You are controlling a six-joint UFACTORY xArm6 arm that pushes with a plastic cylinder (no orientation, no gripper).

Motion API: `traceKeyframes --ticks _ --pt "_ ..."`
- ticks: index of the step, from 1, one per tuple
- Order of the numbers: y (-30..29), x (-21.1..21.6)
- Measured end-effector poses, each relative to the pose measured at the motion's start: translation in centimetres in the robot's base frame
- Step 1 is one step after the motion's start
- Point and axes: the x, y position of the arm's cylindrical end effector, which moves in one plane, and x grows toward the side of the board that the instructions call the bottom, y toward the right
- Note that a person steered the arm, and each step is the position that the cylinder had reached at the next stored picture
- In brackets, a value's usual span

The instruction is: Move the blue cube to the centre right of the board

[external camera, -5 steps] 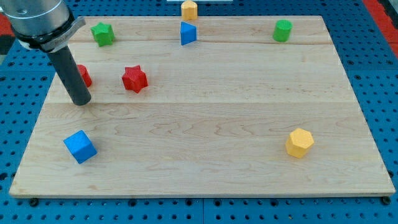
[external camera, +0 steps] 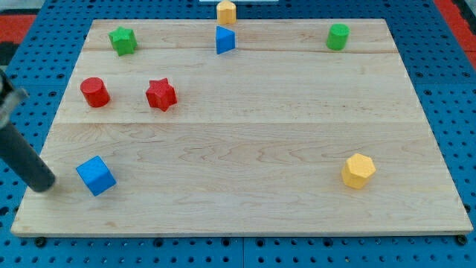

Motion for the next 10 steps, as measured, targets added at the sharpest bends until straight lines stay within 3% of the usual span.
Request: traceKeyframes --ticks 1,3,5,8,10 --pt "5.1 0.5" --pt "7.8 -4.9" --pt "4.9 -6.7" --pt "20.7 -6.7" --pt "12.2 -7.5"
